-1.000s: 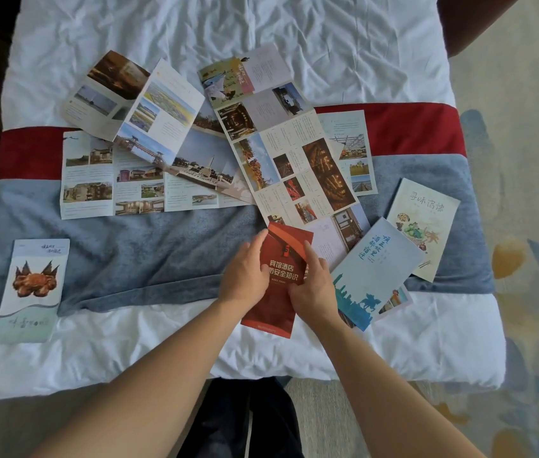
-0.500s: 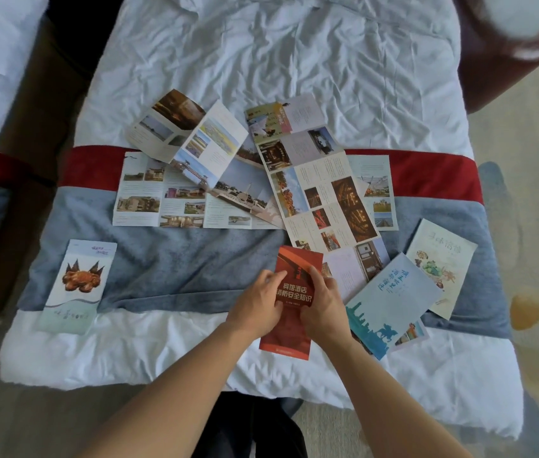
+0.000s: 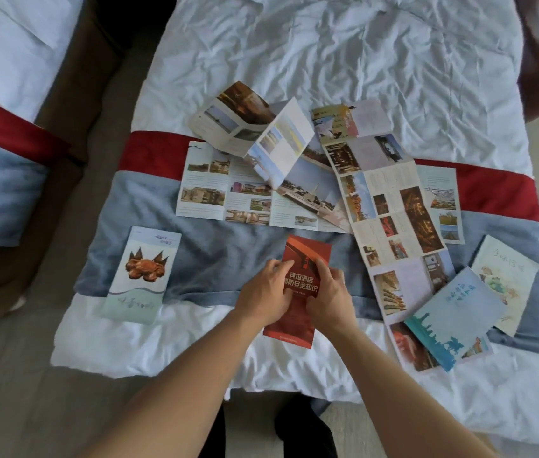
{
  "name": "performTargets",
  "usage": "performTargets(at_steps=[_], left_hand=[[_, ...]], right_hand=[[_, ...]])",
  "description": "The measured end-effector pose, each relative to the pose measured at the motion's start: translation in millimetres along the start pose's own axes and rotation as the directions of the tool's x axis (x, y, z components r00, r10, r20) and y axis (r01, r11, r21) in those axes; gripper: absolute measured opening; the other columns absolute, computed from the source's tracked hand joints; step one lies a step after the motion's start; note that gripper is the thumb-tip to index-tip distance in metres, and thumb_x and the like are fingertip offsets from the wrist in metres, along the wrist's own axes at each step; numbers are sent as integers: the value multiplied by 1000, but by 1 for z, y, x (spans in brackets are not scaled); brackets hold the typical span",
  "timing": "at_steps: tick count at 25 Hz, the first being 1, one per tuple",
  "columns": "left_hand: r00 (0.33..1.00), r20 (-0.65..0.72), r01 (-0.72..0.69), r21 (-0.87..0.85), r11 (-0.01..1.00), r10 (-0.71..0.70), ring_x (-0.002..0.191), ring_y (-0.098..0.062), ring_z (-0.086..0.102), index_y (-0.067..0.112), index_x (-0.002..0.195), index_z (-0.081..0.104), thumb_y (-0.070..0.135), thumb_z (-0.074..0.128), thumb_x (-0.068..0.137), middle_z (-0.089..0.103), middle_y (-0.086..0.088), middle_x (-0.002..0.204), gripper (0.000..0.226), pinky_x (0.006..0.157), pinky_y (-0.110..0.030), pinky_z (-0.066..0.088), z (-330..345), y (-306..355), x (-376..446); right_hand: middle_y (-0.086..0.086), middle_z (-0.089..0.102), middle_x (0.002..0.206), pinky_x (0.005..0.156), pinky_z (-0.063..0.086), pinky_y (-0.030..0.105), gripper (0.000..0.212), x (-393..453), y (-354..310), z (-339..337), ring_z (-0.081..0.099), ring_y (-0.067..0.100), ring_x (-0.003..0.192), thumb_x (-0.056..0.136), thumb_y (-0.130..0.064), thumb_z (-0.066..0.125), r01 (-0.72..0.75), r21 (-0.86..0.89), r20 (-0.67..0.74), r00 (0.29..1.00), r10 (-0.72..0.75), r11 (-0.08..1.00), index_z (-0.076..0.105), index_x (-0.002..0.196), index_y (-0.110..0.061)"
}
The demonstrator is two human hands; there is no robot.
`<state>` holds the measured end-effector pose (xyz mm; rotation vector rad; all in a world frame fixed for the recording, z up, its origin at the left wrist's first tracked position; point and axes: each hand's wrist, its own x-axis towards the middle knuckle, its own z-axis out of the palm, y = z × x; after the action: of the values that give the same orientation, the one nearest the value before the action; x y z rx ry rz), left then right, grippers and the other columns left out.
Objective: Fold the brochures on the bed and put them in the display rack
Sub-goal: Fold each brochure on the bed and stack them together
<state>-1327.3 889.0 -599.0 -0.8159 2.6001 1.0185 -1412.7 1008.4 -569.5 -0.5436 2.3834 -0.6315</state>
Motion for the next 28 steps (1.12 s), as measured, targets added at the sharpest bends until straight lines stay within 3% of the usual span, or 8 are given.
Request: performTargets(at_steps=[6,13,19,24,28], left_hand=[[999,-41,34,8,999,-33,115,-28,59,23,148,38,24,55,93,44,-1,141,58,86,-41,50,-72,-122,-23],[978,-70,197,8,980,-196,120,-28,55,26,146,41,23,55,91,44,0,140,57,91,-47,50,-132,-250,-44],[980,-23,198,-10,980,-198,118,-26,58,25,147,42,20,56,91,43,0,143,58,87,-43,53,-132,-297,-51],[985,-36,163,-107,981,-167,120,-28,56,15,143,48,8,55,88,41,-6,144,56,96,-46,50,-127,-309,-46],[989,-60,130,-67,989,-134,124,-34,51,12,142,51,3,53,87,37,-11,152,56,103,-47,44,-128,-309,-37]], right_hand=[[13,47,131,84,48,41,70,3,-105,97,61,40,105,81,-8,59,37,-9,48,998,-36,999,40,148,-19],[13,46,130,84,50,42,67,18,-199,209,63,43,99,85,-10,57,127,-27,163,979,-121,992,39,148,-19],[11,45,129,83,53,45,63,31,-217,252,65,42,96,87,-17,61,136,-80,214,970,-116,987,39,146,-23],[7,39,137,73,49,40,66,34,-215,266,66,39,96,88,-15,55,104,-182,236,970,-60,978,32,150,-24],[5,31,146,69,46,37,69,36,-214,270,66,36,99,90,-21,58,82,-222,229,973,-30,972,28,152,-26]])
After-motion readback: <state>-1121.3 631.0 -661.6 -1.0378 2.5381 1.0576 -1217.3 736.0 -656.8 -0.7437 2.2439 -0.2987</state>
